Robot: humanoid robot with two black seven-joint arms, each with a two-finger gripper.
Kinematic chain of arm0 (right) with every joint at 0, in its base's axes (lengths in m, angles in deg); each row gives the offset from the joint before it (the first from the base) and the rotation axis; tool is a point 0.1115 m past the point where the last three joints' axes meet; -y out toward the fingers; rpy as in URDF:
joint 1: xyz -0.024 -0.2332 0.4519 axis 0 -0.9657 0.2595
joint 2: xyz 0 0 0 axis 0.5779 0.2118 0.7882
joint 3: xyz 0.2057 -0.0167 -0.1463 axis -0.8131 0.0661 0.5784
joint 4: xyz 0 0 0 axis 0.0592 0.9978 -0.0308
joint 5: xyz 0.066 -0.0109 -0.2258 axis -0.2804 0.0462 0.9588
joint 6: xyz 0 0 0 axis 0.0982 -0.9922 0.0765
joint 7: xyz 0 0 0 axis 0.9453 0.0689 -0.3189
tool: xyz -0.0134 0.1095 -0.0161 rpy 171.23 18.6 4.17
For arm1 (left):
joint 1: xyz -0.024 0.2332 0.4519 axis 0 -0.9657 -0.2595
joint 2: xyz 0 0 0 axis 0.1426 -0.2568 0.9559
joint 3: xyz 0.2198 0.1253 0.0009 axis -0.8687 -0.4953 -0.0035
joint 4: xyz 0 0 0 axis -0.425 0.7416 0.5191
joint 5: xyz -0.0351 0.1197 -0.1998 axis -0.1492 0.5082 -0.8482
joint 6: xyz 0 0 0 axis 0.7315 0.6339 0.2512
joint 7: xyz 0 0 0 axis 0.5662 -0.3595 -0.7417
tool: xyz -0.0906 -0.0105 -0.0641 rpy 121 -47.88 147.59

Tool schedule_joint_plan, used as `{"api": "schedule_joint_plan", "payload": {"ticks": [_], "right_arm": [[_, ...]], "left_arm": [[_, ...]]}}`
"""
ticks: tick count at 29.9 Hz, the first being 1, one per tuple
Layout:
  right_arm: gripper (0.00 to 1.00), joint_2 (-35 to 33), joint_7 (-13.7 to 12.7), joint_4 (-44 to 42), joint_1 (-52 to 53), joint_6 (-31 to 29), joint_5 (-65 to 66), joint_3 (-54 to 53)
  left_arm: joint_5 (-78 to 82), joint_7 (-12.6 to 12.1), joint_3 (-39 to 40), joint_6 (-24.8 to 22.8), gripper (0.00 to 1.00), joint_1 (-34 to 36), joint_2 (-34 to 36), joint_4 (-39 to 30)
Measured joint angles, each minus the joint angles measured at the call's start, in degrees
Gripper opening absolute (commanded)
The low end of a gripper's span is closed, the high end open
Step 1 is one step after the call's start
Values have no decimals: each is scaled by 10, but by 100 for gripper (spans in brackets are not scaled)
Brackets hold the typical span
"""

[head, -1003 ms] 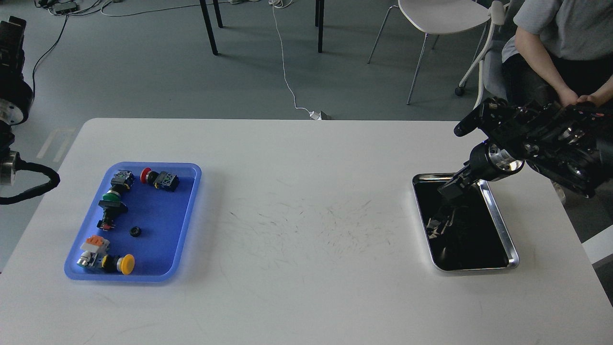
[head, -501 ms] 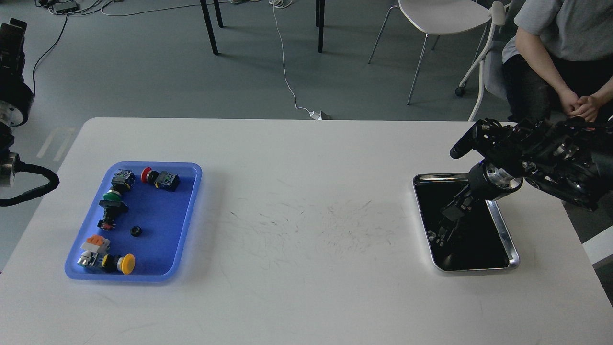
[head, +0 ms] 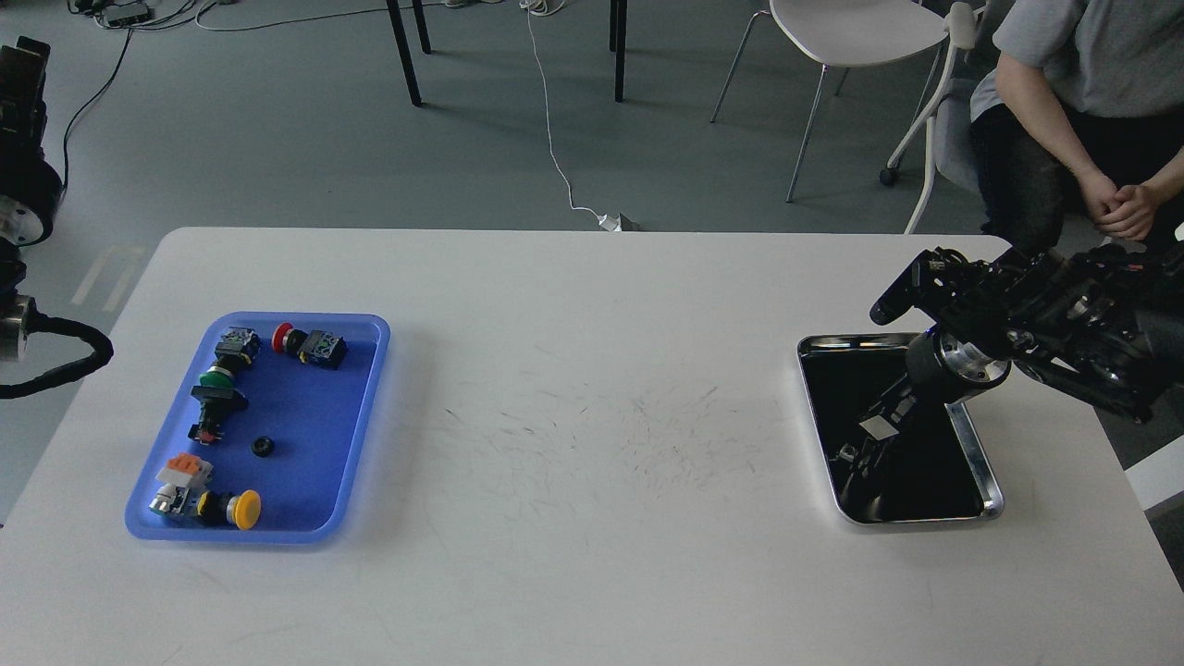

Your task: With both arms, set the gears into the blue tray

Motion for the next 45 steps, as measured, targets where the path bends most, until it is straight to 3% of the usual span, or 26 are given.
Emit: {"api": "schedule_joint_plan", "payload": {"ticks": [9, 11, 22, 38, 43, 45], "right_arm": [[66, 2, 0, -6, 3, 1, -1, -2], [61, 2, 0, -6, 3, 2, -1, -2], [53, 5, 0, -5, 1, 4, -1, -4], [26, 9, 0, -5, 0, 4, -1, -1], [10, 13, 0, -5, 0, 4, -1, 0], [8, 14, 0, -5, 0, 4, -1, 0]], "left_arm": [[1, 0, 0, 0, 90, 0, 0, 0], [1, 0, 0, 0, 90, 0, 0, 0], [0, 0, 0, 0, 91, 0, 2, 0], [0, 0, 0, 0, 91, 0, 7, 0], [0, 0, 0, 0, 91, 0, 7, 0], [0, 0, 0, 0, 91, 0, 7, 0]]}}
